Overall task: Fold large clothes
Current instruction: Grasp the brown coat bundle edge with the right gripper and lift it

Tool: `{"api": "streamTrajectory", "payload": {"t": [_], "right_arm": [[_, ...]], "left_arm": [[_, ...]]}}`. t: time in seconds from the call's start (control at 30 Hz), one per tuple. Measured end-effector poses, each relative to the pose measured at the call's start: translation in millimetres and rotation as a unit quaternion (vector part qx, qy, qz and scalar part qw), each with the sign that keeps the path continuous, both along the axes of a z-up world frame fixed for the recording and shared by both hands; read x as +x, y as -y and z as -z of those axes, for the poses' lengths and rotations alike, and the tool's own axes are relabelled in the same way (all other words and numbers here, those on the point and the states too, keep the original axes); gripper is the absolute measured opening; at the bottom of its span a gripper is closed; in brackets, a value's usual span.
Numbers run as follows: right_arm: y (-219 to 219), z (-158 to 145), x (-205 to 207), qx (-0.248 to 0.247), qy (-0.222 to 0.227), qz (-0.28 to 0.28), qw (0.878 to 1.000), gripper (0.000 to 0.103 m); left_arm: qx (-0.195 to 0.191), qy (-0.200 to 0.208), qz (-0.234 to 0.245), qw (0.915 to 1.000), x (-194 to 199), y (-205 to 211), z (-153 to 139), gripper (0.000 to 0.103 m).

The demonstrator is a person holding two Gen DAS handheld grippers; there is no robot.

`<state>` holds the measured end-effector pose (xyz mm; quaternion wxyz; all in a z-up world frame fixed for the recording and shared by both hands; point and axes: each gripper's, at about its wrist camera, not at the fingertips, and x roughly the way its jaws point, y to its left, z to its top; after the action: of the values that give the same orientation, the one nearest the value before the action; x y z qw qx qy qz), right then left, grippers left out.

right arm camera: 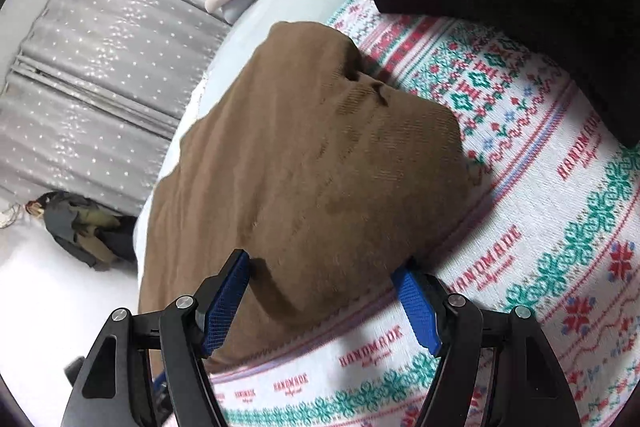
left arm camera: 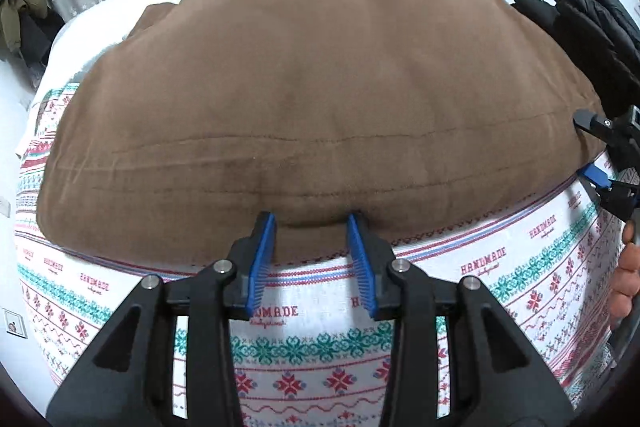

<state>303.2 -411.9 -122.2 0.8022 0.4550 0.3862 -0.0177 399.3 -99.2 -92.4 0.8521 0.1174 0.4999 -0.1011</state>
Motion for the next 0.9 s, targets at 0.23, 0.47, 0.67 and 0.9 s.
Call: {"api": "streamTrajectory", "payload": {"t": [0.23, 0.47, 0.67, 0.9], "right_arm": [[-1, 2, 0, 0.036, 0.033, 0.013, 0.999, 0.075], [-18, -10, 4, -0.039, 0.040, 0.015, 0.998, 0.063], [-15, -29, -3, -0.042, 0.053, 0.054, 0.996, 0.023], [-51, -78, 1, -0.165, 0.052, 0.063, 0.983, 0.017]], "left_arm": [[-0.055, -0.014, -0.021, 0.9981, -16, -40, -43, 0.040], [-0.147, -0.037, -0.109, 0.9824, -26, -125, -61, 0.040], [-0.171, -0.037, -0.162, 0.9713, -19, -187, -49, 0.041], [-0.195, -0.032, -0.182, 0.9632, -12, -231, -50, 0.041]]}}
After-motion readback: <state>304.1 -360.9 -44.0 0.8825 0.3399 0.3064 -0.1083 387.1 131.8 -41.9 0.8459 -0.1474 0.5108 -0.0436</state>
